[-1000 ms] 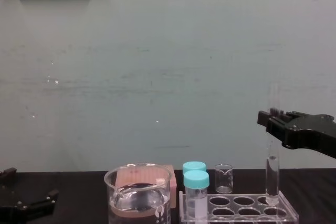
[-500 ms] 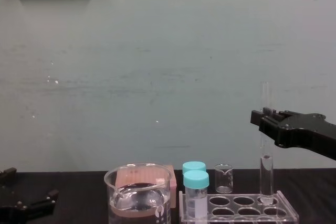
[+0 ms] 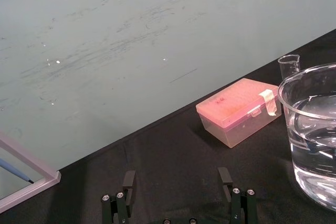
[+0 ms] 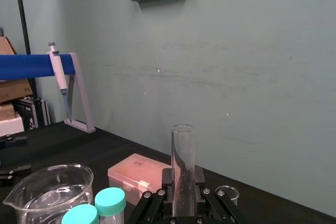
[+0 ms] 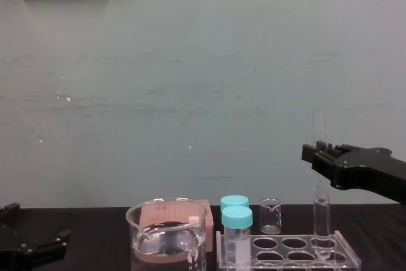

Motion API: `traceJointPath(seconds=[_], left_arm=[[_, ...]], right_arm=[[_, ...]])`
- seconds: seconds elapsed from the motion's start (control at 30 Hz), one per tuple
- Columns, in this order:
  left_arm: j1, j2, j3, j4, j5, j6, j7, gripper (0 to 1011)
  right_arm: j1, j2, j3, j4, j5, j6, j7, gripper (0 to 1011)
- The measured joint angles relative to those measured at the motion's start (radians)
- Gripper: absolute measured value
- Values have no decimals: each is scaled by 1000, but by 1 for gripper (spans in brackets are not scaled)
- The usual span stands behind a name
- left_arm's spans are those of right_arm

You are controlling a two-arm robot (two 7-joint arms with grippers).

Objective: Hold the test tube with one hand and immerse one end into the beaker, then return it to the test tube rack.

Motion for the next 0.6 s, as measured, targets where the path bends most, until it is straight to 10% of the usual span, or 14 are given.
traceJointPath(seconds=[0.6], left_arm=[[0,0,0,0,0,0,0,1000]], right_arm=[[1,-8,-8,25,2,14,0,226]])
